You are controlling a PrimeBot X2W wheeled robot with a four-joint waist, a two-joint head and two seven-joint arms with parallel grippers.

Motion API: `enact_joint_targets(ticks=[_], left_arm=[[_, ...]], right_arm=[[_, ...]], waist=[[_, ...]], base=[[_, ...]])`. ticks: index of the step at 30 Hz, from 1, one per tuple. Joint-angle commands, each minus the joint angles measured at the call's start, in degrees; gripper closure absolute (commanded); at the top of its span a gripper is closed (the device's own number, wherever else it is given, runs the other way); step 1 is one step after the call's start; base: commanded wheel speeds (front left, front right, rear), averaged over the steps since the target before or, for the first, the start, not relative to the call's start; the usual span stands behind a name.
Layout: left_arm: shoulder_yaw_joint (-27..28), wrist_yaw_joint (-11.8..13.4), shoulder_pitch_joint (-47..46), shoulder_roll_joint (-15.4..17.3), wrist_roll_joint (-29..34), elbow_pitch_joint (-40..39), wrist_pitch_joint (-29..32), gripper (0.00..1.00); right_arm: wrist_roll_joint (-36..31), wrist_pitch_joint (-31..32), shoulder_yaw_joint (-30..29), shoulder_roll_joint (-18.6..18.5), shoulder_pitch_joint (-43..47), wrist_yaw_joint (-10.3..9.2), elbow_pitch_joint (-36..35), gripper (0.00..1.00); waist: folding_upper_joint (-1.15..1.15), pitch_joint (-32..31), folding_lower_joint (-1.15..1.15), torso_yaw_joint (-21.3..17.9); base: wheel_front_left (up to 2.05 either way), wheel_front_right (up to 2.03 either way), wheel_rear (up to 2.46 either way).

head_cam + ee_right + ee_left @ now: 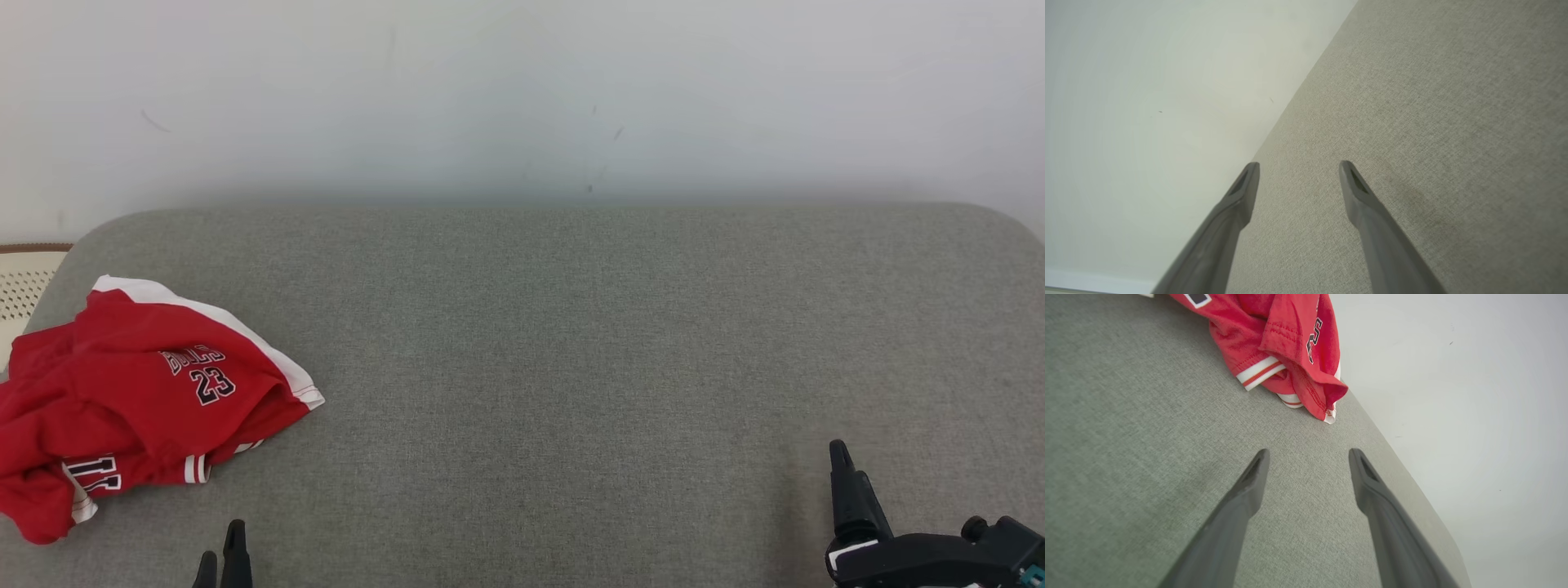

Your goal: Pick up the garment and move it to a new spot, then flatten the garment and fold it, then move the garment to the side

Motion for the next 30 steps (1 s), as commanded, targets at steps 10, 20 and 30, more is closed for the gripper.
enact_joint_targets(ticks=[10, 20, 30], left_arm=[[-0.2, 0.9, -1.1, 0.7, 8.7, 0.0, -2.2, 0.00], [-0.8, 1.8, -1.2, 0.9, 16.2, 0.4, -3.9, 0.00], [-2.0, 2.4, -1.1, 1.1, 22.9, 0.9, -5.5, 0.00]], right_arm=[[-8.4, -2.1, 1.9, -0.7, -1.9, 0.02, 0.3, 0.00], [-16.2, -3.9, 3.3, -0.9, -2.1, 0.02, 1.5, 0.00], [-22.5, -5.4, 5.5, -1.1, -2.9, 0.02, 3.3, 0.00]], waist=[[0.00, 0.3, 0.00, -0.3], [0.00, 0.5, 0.00, -0.5], [0.00, 0.5, 0.00, -0.8]], base=[[0.00, 0.00, 0.00], [0.00, 0.00, 0.00], [0.00, 0.00, 0.00]])
